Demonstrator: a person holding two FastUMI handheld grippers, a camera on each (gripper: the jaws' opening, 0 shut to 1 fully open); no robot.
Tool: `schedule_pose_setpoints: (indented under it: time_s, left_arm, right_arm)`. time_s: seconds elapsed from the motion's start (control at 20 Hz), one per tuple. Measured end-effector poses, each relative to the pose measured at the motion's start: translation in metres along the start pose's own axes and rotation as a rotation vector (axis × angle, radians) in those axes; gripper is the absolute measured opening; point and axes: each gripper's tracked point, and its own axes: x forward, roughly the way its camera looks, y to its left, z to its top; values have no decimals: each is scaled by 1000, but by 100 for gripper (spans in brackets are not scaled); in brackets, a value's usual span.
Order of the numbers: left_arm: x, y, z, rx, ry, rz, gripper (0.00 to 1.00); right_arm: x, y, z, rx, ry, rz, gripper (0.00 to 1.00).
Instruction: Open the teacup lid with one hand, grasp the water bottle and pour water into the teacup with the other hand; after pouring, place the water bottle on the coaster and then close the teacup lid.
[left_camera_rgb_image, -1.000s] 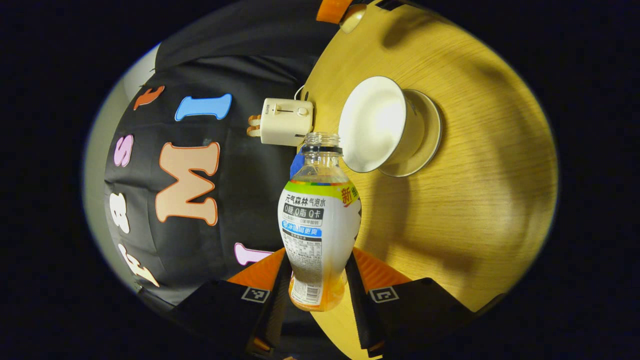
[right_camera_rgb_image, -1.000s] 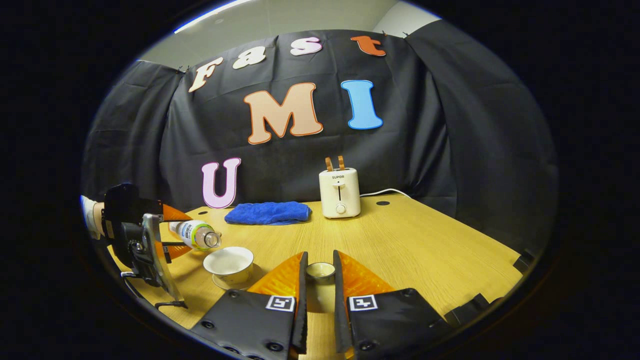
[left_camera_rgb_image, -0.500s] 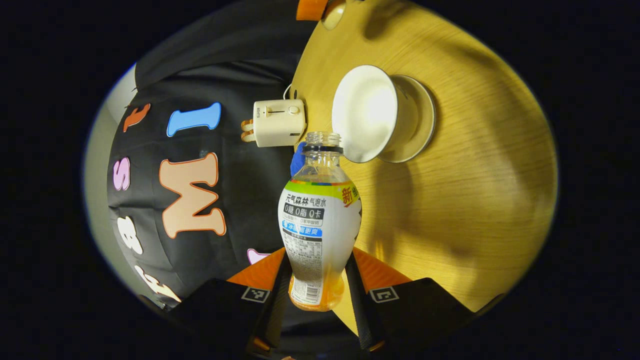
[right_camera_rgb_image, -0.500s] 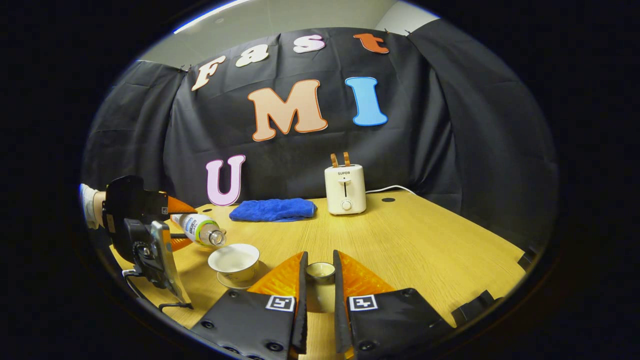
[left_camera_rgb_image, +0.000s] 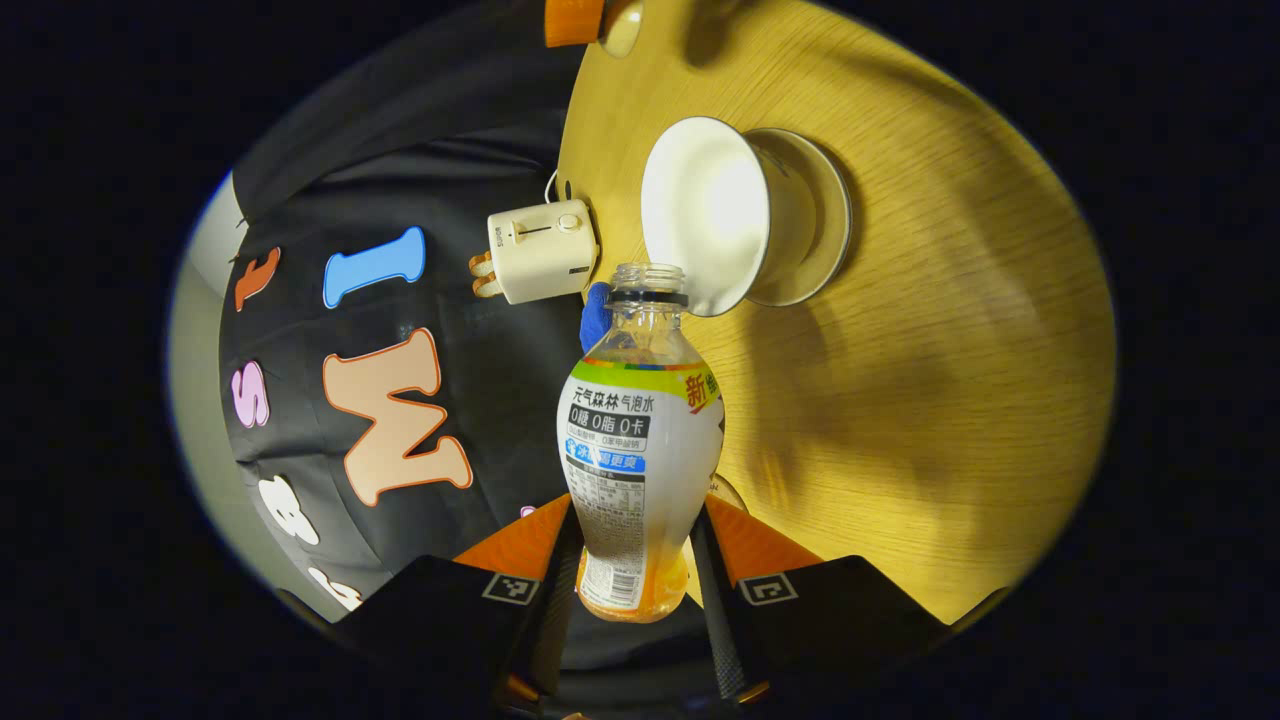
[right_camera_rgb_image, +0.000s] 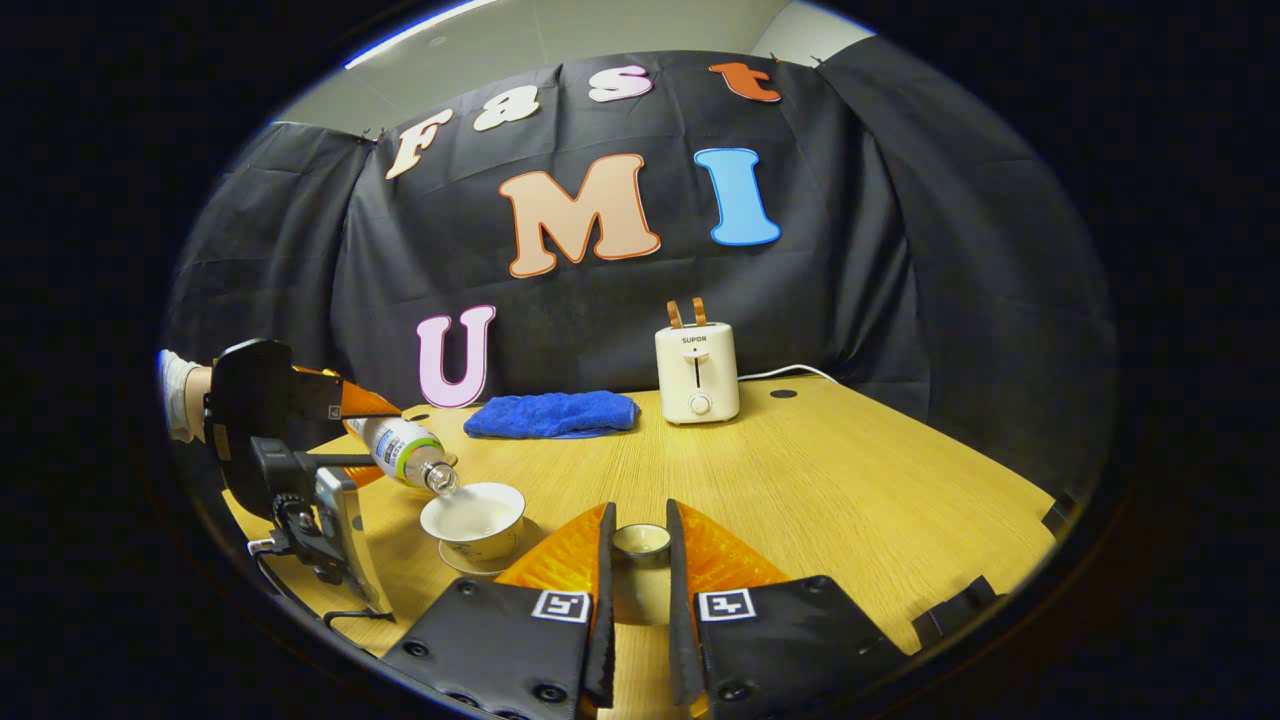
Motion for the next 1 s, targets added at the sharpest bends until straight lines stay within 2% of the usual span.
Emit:
schedule_pose_setpoints:
  time_s: [0.65, 0.8, 0.85, 1.0]
  left_arm:
    - [-1, 17, -4, 141, 32, 35, 57]
    - [-7, 25, 0, 188, 35, 68, 58]
    - [-6, 27, 1, 200, 35, 78, 58]
    - [-9, 29, 3, 231, 39, 93, 58]
  right_arm:
    - [-3, 5, 4, 1, -8, 17, 25]
    - [-3, 11, 3, -5, -5, 31, 22]
    - [-2, 13, 3, -10, -6, 37, 25]
    - [-5, 19, 3, -10, -7, 54, 25]
